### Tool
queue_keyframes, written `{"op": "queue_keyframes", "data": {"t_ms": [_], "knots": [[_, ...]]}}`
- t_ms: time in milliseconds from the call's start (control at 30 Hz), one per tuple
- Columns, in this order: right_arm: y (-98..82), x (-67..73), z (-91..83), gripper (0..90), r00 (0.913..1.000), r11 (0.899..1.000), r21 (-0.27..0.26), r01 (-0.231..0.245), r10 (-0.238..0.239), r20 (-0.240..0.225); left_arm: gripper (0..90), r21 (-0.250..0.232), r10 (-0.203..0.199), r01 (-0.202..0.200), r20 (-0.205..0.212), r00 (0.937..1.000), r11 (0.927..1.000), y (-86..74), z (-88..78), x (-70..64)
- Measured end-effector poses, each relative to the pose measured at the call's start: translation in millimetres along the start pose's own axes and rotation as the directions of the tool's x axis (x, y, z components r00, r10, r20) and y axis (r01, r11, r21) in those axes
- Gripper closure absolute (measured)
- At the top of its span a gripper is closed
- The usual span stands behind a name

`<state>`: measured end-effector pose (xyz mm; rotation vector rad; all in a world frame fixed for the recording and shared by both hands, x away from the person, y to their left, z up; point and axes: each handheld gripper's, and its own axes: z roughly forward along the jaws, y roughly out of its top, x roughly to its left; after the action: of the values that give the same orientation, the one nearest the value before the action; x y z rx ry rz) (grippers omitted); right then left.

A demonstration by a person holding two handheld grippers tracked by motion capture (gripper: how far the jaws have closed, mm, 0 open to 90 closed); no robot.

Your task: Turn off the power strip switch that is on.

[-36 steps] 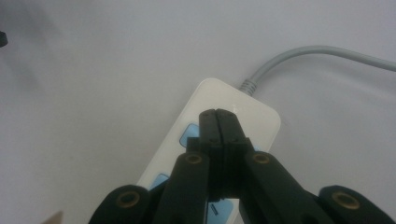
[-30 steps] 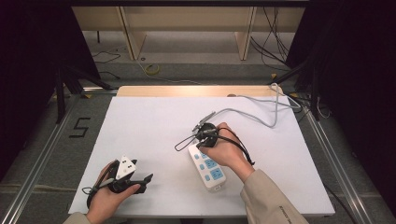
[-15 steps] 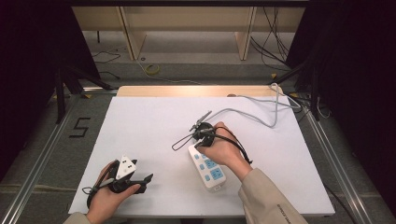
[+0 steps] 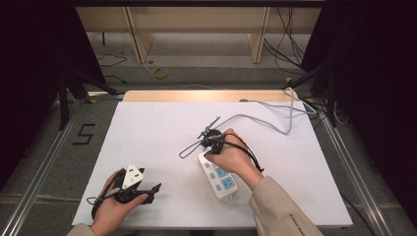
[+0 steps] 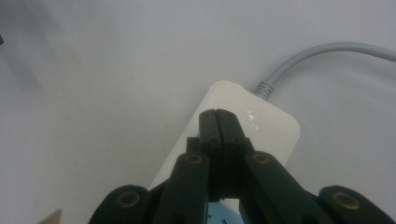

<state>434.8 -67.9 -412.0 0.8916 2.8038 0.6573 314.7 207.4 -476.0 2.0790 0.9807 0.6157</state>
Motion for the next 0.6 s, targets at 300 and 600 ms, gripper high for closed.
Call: {"op": "queue_keyframes", "data": {"t_ms": [300, 600], "knots": [[1.6, 0.6, 6.2, 90.0, 1.0, 1.0, 0.023, 0.002, -0.001, -0.008, 21.6, -0.004, 0.0, 0.0, 0.0, 1.0, 1.0, 0.0, 0.1, 0.0], [2.5, 1.5, 12.2, 90.0, 0.9999, 0.999, 0.049, 0.004, -0.004, -0.013, 21.6, -0.004, 0.0, 0.0, 0.0, 1.0, 1.0, 0.0, 0.3, 0.0]]}}
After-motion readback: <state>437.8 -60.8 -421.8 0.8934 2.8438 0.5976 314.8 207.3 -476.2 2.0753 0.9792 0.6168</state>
